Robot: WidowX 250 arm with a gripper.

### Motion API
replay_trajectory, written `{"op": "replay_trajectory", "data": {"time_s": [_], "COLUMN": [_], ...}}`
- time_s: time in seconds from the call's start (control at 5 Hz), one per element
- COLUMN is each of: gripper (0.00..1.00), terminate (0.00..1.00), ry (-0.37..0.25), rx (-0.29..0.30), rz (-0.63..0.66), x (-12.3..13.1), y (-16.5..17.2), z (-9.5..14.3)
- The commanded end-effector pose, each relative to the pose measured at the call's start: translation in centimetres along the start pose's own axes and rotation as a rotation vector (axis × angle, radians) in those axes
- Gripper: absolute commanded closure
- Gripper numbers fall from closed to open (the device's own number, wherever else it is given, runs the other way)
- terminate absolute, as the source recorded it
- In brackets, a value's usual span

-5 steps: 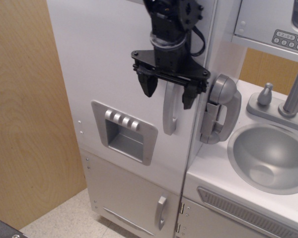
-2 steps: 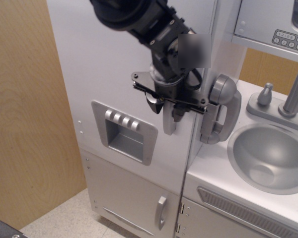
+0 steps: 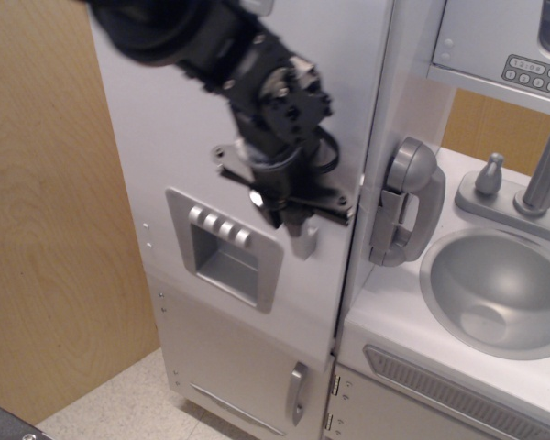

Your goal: Open fridge

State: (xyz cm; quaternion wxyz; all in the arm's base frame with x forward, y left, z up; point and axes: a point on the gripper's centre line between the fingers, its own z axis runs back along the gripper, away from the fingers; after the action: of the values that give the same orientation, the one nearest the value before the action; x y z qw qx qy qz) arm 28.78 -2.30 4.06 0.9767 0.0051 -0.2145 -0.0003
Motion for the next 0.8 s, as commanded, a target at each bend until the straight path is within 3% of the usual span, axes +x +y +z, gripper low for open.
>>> {"op": "replay_trajectory", "data": {"time_s": [0.0, 0.2, 0.4, 0.6], "gripper": [1.0, 1.0, 0.0, 0.0], "terminate": [0.0, 0.0, 0.0, 0.0], "ry": [-0.043, 0.003, 0.185, 0.251], "rx": [-0.03, -0.015, 0.006, -0.012], "rz": [-0.036, -0.063, -0.048, -0.123], "x": [-2.0, -3.4, -4.0, -4.6], "y": [3.5, 5.8, 4.6, 1.1], "z": [3.6, 4.7, 4.7, 4.8]}}
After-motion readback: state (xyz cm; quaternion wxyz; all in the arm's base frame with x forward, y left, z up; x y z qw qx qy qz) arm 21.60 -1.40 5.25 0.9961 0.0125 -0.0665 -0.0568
